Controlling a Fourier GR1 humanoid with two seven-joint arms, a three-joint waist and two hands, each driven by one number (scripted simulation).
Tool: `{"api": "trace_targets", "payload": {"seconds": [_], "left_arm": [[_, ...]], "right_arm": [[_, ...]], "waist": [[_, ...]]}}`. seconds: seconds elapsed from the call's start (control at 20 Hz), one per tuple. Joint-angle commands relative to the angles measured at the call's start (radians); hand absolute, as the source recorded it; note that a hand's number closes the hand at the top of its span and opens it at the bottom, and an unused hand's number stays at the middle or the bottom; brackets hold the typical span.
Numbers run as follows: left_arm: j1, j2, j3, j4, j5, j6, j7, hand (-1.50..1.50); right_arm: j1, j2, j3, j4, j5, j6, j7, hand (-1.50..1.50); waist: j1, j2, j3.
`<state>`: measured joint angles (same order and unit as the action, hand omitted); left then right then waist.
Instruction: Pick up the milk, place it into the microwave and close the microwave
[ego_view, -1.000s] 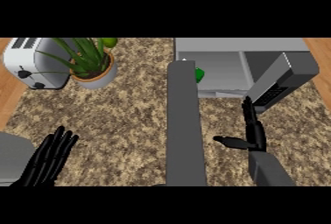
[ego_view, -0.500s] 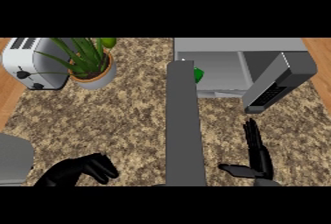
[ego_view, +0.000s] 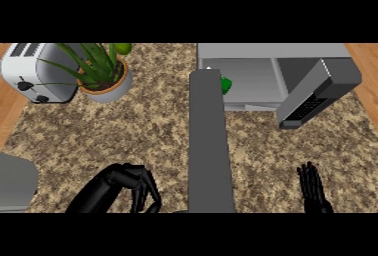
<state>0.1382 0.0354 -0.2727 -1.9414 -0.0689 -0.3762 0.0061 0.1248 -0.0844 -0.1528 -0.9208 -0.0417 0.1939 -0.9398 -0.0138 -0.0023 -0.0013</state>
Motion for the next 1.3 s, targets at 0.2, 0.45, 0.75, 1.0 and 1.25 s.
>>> {"api": "trace_targets", "payload": {"seconds": [0.2,0.45,0.75,1.0,1.25], "left_arm": [[-0.133,0.024,-0.067,0.228,-0.030,-0.110,-0.020,1.50],[-0.225,-0.035,-0.322,0.279,-0.121,0.094,0.047,1.50],[-0.397,-0.035,-0.487,0.548,-0.113,0.303,-0.043,1.50],[-0.528,-0.035,-0.622,0.678,0.032,0.428,-0.021,1.50],[-0.665,-0.035,-0.696,0.734,0.165,0.557,0.049,1.50]], "right_arm": [[0.221,-0.010,0.036,-0.178,-0.027,0.067,-0.060,-1.50],[0.243,-0.043,0.032,-0.254,-0.074,0.107,-0.028,-1.50],[0.296,-0.071,0.057,-0.351,-0.105,0.136,-0.031,-1.50],[0.314,-0.122,0.097,-0.509,-0.157,0.188,0.055,-1.50],[0.357,-0.129,0.150,-0.629,-0.180,0.201,0.060,-1.50]], "waist": [[-0.005,0.003,0.000],[-0.001,0.001,0.001],[-0.014,0.004,0.001],[-0.047,0.009,-0.001],[-0.089,0.011,-0.001]]}}
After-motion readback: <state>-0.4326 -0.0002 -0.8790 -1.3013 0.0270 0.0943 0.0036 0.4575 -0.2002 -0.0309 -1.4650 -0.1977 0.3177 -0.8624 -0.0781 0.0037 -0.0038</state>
